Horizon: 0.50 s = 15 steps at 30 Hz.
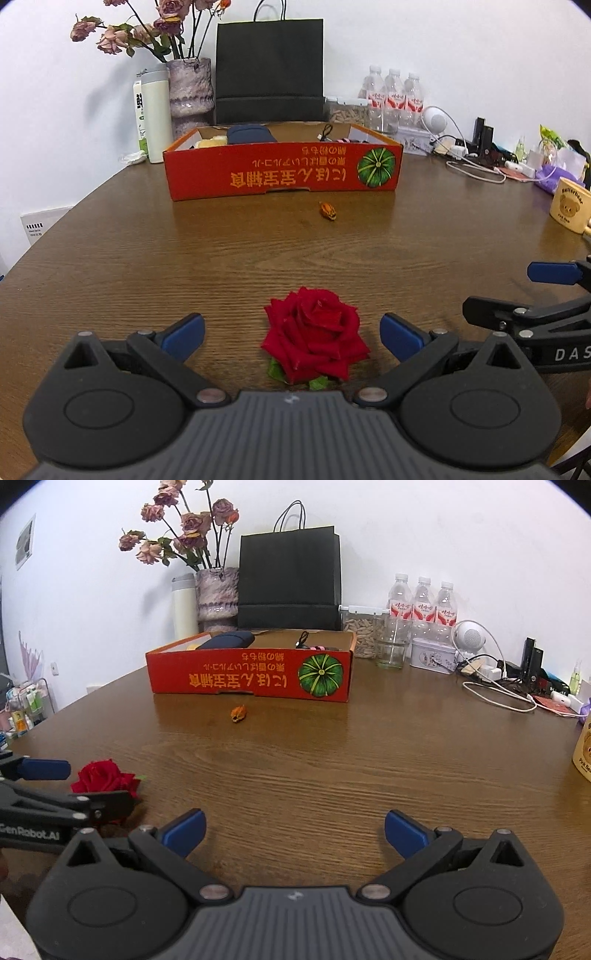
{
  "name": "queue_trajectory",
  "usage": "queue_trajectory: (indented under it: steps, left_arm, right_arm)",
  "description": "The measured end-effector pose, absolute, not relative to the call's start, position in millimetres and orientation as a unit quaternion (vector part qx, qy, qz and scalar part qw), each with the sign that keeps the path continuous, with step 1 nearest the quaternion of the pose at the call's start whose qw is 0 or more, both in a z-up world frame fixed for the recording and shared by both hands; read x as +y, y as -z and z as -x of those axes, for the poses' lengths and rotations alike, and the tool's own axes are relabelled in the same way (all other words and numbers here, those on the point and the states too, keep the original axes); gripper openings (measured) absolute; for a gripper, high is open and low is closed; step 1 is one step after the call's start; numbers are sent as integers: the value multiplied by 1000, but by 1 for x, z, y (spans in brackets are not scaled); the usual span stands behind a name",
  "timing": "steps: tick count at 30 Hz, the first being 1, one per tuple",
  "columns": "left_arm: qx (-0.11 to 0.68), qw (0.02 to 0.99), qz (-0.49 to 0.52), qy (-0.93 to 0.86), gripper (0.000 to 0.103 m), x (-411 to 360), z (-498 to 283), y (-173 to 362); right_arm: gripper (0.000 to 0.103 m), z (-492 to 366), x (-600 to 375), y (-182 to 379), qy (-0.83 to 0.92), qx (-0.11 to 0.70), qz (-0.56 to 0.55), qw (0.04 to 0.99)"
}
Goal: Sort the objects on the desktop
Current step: 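Move both grippers back to the red rose and small orange item, then grasp the red rose with the left gripper while the right gripper grasps the small orange item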
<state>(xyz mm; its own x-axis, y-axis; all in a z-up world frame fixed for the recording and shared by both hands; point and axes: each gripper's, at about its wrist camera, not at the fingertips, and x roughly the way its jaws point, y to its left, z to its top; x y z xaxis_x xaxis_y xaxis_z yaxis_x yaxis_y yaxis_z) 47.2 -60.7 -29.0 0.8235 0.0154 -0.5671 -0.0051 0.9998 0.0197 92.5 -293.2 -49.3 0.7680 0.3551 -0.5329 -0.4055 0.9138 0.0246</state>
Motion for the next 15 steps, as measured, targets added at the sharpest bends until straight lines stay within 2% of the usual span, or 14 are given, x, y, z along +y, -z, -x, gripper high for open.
queue_trajectory:
  steps: [2,4,5,7,15]
  left_arm:
    - [297,955,-8,-3,87,-61,-48,30]
    - [298,955,-2,1,56,-60,-49,30]
    - [299,954,1,5,51,-59,-50,30]
    - [297,955,5,11,46,-56,-52,30]
    - [278,960,13,23,44,-42,-68,16]
  right_arm:
    - [103,-93,-293,50,-203,275,47,939]
    - [103,-93,-293,49,-206,275,48,938]
    - [103,-94,-293,49,-207,275,49,938]
    - [103,-95,-291,47,-209,273,51,938]
    - [103,-114,-272,36,-221,271,67,935]
